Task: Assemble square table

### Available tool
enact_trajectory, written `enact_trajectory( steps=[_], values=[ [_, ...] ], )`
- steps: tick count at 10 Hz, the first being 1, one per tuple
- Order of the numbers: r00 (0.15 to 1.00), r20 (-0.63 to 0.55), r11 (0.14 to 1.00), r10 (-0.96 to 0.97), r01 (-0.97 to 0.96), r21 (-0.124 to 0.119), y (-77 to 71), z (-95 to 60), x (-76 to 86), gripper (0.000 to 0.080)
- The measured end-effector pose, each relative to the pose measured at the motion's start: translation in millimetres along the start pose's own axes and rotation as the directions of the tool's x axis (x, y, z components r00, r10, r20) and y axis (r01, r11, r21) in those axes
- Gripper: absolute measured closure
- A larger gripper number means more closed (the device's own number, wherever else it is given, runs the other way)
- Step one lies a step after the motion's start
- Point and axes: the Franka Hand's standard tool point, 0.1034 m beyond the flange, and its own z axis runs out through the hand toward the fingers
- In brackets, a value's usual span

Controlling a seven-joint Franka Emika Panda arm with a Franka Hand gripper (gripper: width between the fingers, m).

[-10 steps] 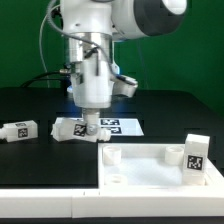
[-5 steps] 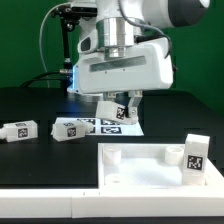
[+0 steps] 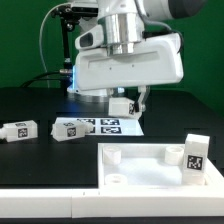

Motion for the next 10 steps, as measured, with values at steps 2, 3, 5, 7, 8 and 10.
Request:
enact_trajectory(
  steps=[2, 3, 5, 7, 8, 10],
  values=[
    [0.993, 0.005, 0.993, -0.115, 0.115, -0.005, -8.2, 1.9, -14.7, 0.0514],
    [0.985, 0.003, 0.985, -0.172, 0.172, -0.008, -7.8, 1.5, -12.3, 0.0514],
    [0.972, 0.018, 0.972, -0.236, 0.236, -0.009, -6.9, 2.4, -15.1, 0.0514],
    [0.979, 0.125, 0.986, -0.163, 0.167, -0.023, 17.2, 19.4, -37.4, 0.0514],
    [0.97, 0.208, 0.991, -0.129, 0.136, -0.018, 20.6, 27.8, -51.1, 0.0513],
    [0.968, 0.232, 0.994, -0.094, 0.104, -0.03, 34.5, 37.7, -52.4, 0.0514]
  ],
)
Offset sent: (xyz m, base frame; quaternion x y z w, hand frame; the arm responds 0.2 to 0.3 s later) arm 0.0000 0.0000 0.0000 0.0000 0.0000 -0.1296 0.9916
